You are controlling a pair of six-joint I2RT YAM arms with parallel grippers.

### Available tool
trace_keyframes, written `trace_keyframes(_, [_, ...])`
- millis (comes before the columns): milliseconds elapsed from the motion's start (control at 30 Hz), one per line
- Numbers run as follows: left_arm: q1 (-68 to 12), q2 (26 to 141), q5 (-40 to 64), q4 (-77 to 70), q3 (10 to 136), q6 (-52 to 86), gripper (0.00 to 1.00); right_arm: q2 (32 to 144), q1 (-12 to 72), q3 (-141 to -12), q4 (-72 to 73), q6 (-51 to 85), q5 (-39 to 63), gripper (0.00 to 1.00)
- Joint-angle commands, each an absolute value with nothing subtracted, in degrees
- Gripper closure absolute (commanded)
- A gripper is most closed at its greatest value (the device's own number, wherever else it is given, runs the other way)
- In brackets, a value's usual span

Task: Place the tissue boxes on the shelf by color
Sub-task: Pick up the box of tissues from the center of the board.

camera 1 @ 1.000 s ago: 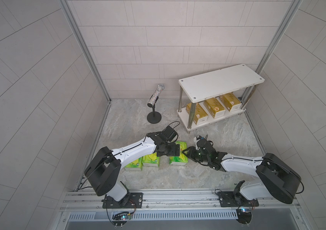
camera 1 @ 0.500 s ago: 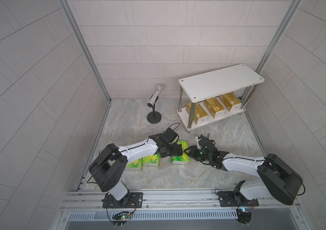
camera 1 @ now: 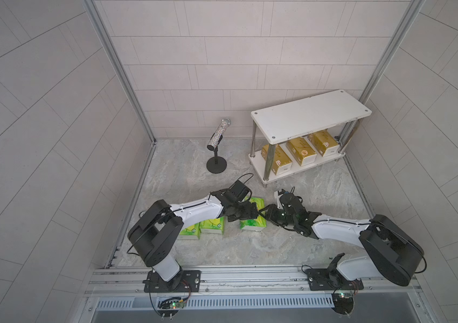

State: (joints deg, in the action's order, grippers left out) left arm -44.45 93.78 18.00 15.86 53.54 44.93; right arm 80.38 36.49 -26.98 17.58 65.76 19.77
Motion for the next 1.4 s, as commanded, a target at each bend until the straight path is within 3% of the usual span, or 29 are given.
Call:
trace_keyframes(0, [-43.8, 95.1, 17.3, 15.5, 52.8, 43.6, 0.13, 83.6, 35.2, -24.2, 7.2, 64.3, 15.4, 0.63])
trace_keyframes(233, [-43.6, 94.5, 19.2, 14.3, 53.6, 44.4, 0.34, 82.8, 35.2, -25.7, 6.2, 62.9, 15.4, 0.6])
trace_keyframes(433, [-43.1, 93.9, 19.4, 17.3, 55.5, 44.2, 0.42, 76.5, 34.1, -28.8, 0.5, 58.8, 14.6, 0.44])
trace_keyframes(667, [-41.6, 91.1, 17.9, 23.9, 58.8, 45.3, 0.42, 61.5, 32.1, -31.0, -8.8, 47.4, 10.0, 0.24])
trace_keyframes(967, [-40.0, 87.6, 17.5, 31.8, 65.0, 47.2, 0.43, 56.1, 34.7, -37.4, -22.3, 31.6, 6.7, 0.23])
trace_keyframes(1367, [-36.3, 81.2, 15.7, 41.2, 69.5, 52.3, 0.43, 44.3, 53.5, -36.2, -16.5, 11.5, -9.9, 0.17])
